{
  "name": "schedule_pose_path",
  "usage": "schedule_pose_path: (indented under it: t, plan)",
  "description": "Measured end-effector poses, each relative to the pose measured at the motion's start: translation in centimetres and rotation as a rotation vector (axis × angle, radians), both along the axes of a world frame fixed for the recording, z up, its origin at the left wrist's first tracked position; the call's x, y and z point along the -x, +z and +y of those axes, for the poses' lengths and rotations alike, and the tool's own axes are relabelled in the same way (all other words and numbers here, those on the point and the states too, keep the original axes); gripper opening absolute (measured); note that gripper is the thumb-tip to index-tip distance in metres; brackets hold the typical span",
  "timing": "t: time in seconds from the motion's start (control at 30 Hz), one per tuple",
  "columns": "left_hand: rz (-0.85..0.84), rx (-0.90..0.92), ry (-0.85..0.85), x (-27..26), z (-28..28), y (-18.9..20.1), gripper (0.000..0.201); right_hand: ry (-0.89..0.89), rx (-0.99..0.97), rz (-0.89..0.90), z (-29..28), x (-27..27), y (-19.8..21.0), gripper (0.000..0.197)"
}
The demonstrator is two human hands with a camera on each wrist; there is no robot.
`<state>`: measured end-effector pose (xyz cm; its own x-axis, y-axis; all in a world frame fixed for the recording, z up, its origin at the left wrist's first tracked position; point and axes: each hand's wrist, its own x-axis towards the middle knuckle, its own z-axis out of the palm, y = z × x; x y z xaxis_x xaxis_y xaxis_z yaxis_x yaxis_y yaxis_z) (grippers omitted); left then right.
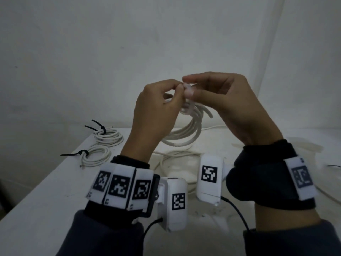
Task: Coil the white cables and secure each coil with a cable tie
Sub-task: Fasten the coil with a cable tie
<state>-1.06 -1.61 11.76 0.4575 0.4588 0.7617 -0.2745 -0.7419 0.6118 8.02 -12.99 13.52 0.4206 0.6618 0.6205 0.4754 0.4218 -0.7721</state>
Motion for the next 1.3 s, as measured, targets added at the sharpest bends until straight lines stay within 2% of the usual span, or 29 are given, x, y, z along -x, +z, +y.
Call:
schedule_pose_path:
  t: [0.03,0.1,0.2,0.43,0.83,0.93,1.03,1.3]
  plan:
    - [-0.004,0.029,-0.017,0.1,-0.1,0.1,0.023,0.031,0.03,0.003,-0.3,0.0,0.1,0.039]
    - [-0.01,0.058,-0.046,0.2,-0.4,0.2,0.023,0.031,0.073,-0.021,-0.6,-0.1,0.3,0.044]
    - [-0.014,0.075,-0.065,0.3,-0.7,0.3,0.021,-0.007,0.091,-0.044,-0.5,-0.2,0.3,0.037]
    - [-0.02,0.091,-0.087,0.1,-0.5,0.3,0.024,-0.019,0.035,-0.068,-0.1,-0.3,0.0,0.034]
    - [0.0,0.047,-0.142,0.0,-0.8,0.3,0.021,0.117,0.012,0.057,-0.4,-0.9,-0.2,0.027]
    - [0.002,0.044,-0.12,0.0,-0.5,0.2,0.02,0.087,0.017,0.047,-0.4,-0.6,-0.1,0.02]
    - [-0.002,0.037,-0.104,-0.1,-0.4,0.1,0.019,0.057,0.042,0.047,-0.5,-0.6,-0.1,0.027]
    - [-0.013,-0.001,-0.177,-0.4,-0.9,0.0,0.02,0.088,-0.052,0.163,-0.3,-1.2,-0.3,0.018]
